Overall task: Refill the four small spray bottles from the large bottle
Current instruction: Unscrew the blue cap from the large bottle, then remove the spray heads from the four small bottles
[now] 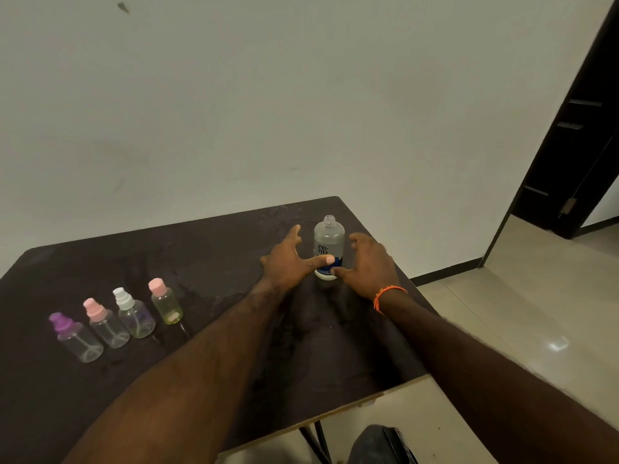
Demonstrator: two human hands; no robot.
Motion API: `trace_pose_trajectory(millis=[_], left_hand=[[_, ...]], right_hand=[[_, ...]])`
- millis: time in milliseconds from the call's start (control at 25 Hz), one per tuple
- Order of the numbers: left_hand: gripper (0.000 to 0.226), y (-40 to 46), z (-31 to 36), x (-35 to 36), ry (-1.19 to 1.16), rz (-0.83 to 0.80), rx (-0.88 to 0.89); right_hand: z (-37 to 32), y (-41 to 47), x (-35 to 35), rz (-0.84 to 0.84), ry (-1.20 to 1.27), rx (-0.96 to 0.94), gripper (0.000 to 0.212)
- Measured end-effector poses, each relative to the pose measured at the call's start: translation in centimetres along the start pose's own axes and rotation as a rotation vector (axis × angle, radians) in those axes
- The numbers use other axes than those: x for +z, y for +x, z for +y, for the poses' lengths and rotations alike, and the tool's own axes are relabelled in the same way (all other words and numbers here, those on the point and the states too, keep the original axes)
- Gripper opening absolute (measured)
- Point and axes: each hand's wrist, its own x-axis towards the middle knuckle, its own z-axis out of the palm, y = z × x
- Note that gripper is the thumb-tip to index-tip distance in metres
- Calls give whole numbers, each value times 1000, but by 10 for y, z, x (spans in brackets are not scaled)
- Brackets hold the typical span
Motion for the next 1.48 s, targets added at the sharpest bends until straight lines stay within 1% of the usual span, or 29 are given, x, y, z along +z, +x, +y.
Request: trace_pose_trajectory(millis=[40, 120, 200, 320, 360, 440, 480, 560, 640, 760, 840, 920, 960, 1000, 1120, 1200, 1240, 1360, 1480], left_hand=[[138, -8, 0, -8, 41, 23, 8], [115, -31, -1, -28, 181, 63, 58], [96, -57, -7, -49, 279, 110, 98], [75, -93, -32, -86, 370, 220, 143], [67, -103, -41, -100, 404, 266, 154], [56, -120, -55, -134, 454, 370, 174], [55, -126, -60, -151, 473, 410, 178], [59, -136, -67, -185, 519, 444, 161], [65, -137, -76, -215, 642, 396, 98], [72, -132, -90, -238, 919, 220, -39], [68, -129, -95, -242, 980, 149, -92], [58, -127, -97, -241, 965, 111, -89], [53, -126, -98, -240, 952, 96, -75], [49, -126, -98, -239, 943, 86, -58], [43, -127, -95, -234, 927, 69, -6], [44, -127, -91, -228, 923, 59, 33], [45, -127, -88, -224, 915, 53, 55], [46, -132, -76, -209, 856, 4, 130], [67, -140, -64, -187, 807, -85, 148]], right_hand=[[-1, -7, -3, 69, -9, -5, 78], [-8, -21, -7, 186, 15, -29, 62], [-24, -36, -6, 241, 74, -82, 50], [-61, -59, 6, 276, 112, -283, 37], [-77, -64, 11, 269, 114, -356, 35], [-112, -73, 22, 195, 95, -448, 36], [-128, -77, 29, 141, 83, -470, 39], [-157, -82, 47, 23, 87, -480, 46], [-180, -84, 67, -76, 112, -470, 54], [-209, -81, 94, -192, 128, -449, 67], [-223, -78, 109, -270, 124, -428, 78], [-236, -73, 122, -352, 139, -399, 89], [-241, -71, 128, -380, 160, -384, 91], [-245, -69, 133, -390, 192, -367, 89], [-249, -70, 137, -316, 261, -336, 68], [-240, -73, 132, -286, 280, -333, 58], [-233, -75, 127, -292, 289, -334, 58], [-206, -80, 105, -315, 280, -347, 68], [-176, -85, 81, -304, 236, -335, 72]])
